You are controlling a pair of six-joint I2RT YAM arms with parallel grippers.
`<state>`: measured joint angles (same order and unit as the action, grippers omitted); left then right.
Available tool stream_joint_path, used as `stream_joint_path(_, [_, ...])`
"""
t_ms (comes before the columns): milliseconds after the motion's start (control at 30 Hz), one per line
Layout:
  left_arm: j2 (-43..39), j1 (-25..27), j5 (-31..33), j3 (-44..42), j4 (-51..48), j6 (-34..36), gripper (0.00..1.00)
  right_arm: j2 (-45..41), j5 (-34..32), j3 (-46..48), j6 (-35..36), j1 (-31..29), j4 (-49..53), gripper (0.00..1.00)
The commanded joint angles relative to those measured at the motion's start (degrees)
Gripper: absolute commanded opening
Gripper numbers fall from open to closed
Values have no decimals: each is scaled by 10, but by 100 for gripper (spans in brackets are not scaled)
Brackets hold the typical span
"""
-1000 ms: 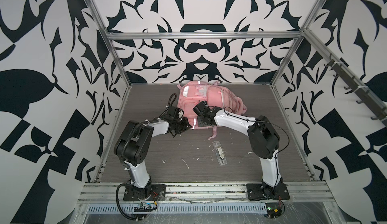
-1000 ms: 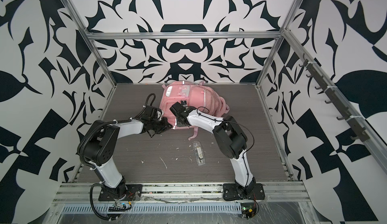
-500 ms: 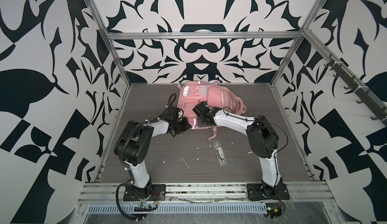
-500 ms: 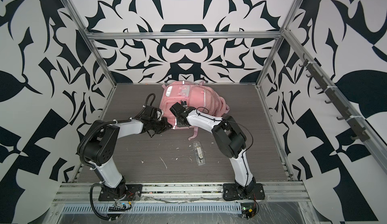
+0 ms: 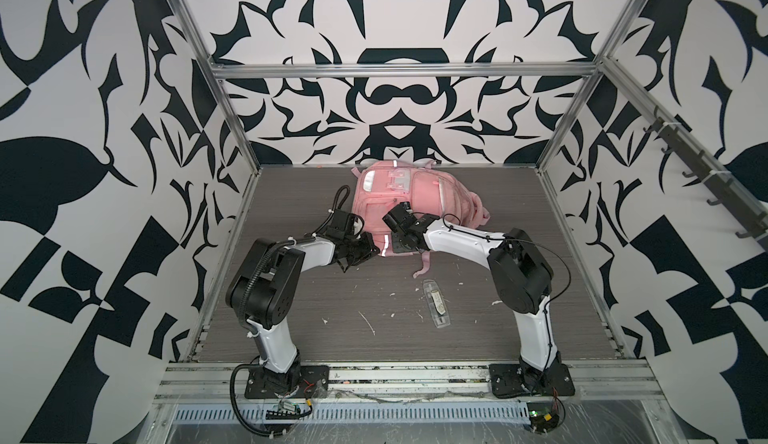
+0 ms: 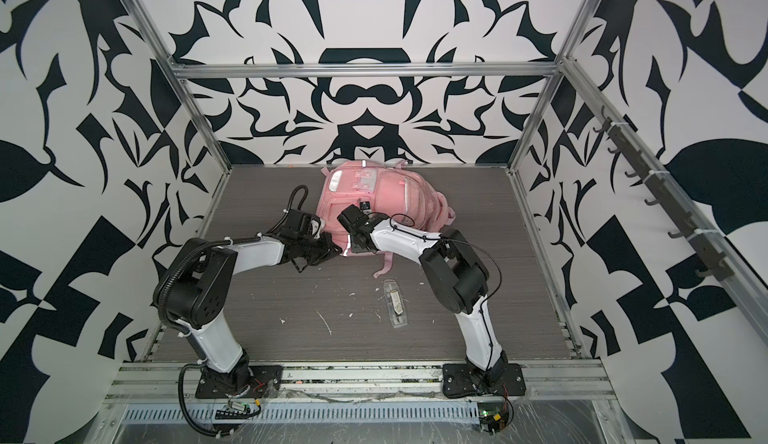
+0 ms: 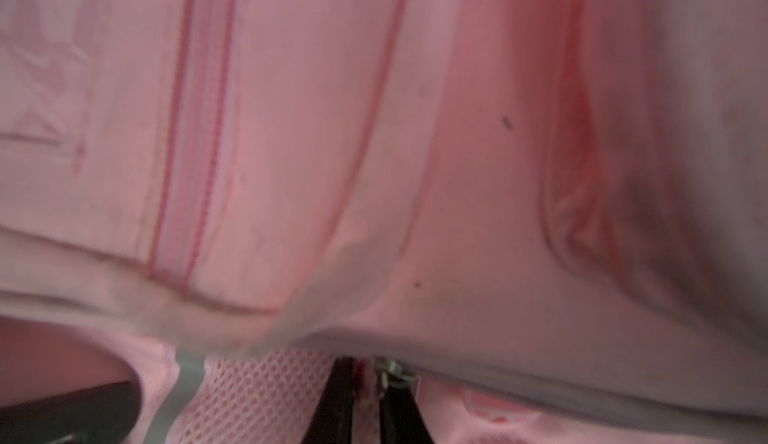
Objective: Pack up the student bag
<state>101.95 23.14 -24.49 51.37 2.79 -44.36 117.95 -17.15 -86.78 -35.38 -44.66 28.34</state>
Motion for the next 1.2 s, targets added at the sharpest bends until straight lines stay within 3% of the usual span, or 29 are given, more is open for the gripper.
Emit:
stream_joint_path(0, [10, 0, -21, -14, -20, 1, 1, -3, 1, 3, 1, -2, -20, 16])
stream_joint_path(367, [0, -19, -17, -13, -28, 11, 1, -19, 3, 5, 10, 2, -15, 12])
stream_joint_path(533, [1, -46, -18, -5, -32, 19, 1, -48, 55, 8, 15, 1, -7, 9])
stream_joint_path(733, [-3, -85, -17, 10, -47, 31, 0, -49, 195, 6, 45, 1, 2, 7])
stream_joint_path(1167, [-20, -134, -13, 25, -64, 39, 0, -91, 223, 81, 100, 54, 29, 1])
